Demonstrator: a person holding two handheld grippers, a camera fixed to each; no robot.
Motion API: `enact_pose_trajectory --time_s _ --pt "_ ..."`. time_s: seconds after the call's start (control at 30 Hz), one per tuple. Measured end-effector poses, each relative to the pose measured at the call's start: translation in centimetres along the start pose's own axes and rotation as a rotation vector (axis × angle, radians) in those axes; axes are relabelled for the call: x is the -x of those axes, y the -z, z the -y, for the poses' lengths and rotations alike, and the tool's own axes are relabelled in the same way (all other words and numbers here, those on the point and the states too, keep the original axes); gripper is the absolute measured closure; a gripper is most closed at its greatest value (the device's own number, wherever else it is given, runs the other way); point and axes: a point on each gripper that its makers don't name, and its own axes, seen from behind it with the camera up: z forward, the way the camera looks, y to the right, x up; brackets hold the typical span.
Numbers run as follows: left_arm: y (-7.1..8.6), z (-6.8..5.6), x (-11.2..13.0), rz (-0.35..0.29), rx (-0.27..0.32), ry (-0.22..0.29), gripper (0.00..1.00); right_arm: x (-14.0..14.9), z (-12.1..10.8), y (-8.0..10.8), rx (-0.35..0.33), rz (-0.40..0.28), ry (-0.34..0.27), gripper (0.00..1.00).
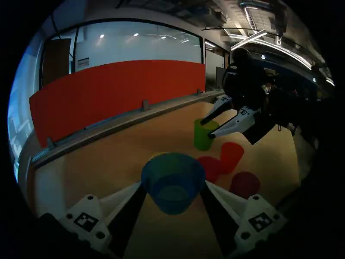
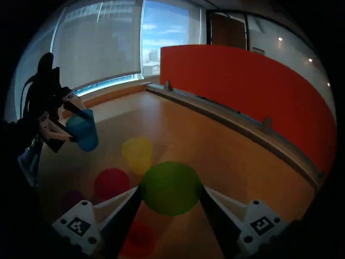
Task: Pour water
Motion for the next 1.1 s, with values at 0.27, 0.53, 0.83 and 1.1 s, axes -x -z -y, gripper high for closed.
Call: enact_pose_trajectory --time_s 0.27,0.53,0.83,1.1 --pt "1.2 0.1 -2.9 -0.07 -0.015 0.019 0.17 -4.4 0.8 4.3 0.017 -0.117 -0.001 0.07" --pt "2.6 -0.1 -5.6 -0.142 -0.028 0.017 0.16 -7.5 2.0 7.7 0.024 -0.224 0.01 0.07" --pt "4.0 -0.7 -7.5 -0.194 -0.039 0.011 0.16 -9.4 3.0 10.1 0.035 -0.324 0.015 0.07" --pt "4.4 -1.5 -9.0 -0.228 -0.029 0.009 0.16 -10.4 3.5 11.2 0.045 -0.406 0.016 0.06"
